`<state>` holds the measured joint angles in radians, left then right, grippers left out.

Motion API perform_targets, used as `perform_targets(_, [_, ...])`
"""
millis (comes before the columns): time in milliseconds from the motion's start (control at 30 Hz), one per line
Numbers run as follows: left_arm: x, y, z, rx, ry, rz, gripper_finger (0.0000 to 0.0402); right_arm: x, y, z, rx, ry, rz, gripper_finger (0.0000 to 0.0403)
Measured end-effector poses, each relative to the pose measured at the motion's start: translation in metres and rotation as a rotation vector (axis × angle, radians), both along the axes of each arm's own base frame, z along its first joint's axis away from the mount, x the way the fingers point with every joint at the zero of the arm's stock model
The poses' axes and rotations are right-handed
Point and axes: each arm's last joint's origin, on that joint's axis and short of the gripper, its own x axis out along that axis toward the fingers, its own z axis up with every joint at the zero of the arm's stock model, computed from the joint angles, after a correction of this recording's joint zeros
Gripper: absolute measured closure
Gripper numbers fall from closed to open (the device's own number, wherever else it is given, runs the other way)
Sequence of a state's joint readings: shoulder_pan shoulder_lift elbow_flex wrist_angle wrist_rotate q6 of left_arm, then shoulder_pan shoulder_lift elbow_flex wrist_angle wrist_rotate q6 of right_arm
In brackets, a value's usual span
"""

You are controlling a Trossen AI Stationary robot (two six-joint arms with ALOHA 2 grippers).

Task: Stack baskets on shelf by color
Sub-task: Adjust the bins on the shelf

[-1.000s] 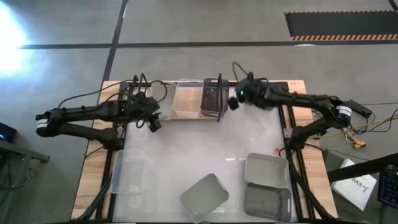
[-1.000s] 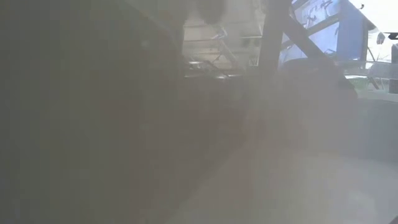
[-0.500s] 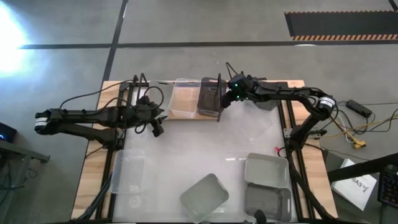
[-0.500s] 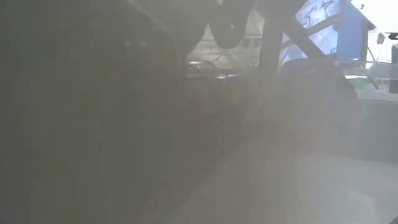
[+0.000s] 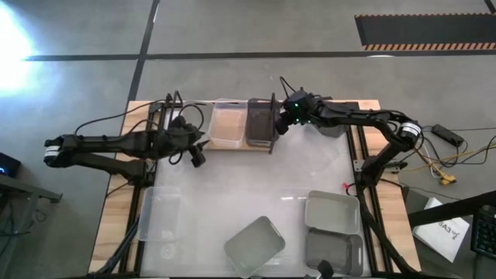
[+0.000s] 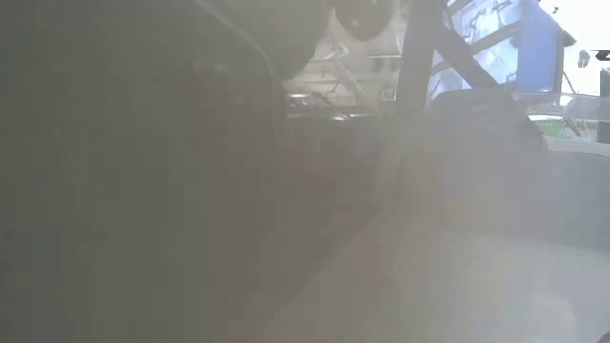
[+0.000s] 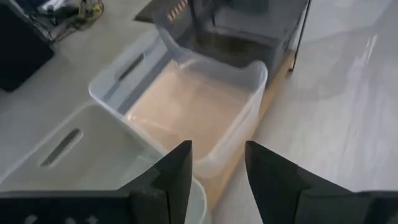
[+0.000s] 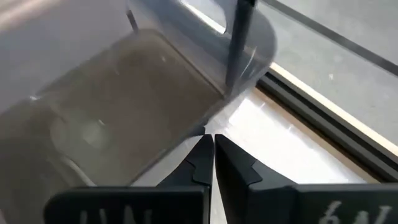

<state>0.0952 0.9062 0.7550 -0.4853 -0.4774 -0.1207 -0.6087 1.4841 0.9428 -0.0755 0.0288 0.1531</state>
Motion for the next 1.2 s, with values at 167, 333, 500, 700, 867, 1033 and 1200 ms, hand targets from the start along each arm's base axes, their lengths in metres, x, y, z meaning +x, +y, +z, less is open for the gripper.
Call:
perform_targets(167, [0.000,0.000,0.002,0.003,-0.001,-0.002,0.0269,-0.005,0.004,0.022,-0.020,-0.083,-0.012,0.0394])
perform_targets(333, [0.002,0.000,-0.003,-0.001,0.021,0.000,0.0269,-0.016,0.012,0.032,-0.008,-0.051,-0.010,0.0394])
perform_targets(500, [0.002,0.000,-0.010,-0.006,0.038,0.003,0.0269,-0.027,0.019,0.018,0.006,-0.011,-0.001,0.0394])
perform_targets(700, [0.002,0.000,-0.016,-0.010,0.055,0.004,0.0269,-0.027,0.021,-0.013,0.049,-0.110,-0.033,0.0394])
perform_targets(867, [0.003,0.000,-0.018,-0.027,0.055,0.017,0.0269,-0.015,0.022,-0.024,0.080,-0.183,0.018,0.0394])
perform_targets(1033, [0.007,0.001,-0.021,-0.033,0.061,0.021,0.0269,-0.005,0.022,-0.033,0.076,-0.198,0.040,0.0394])
perform_targets(1200, [0.012,0.001,-0.024,-0.035,0.068,0.022,0.0269,-0.002,0.021,-0.031,0.070,-0.201,0.046,0.0394])
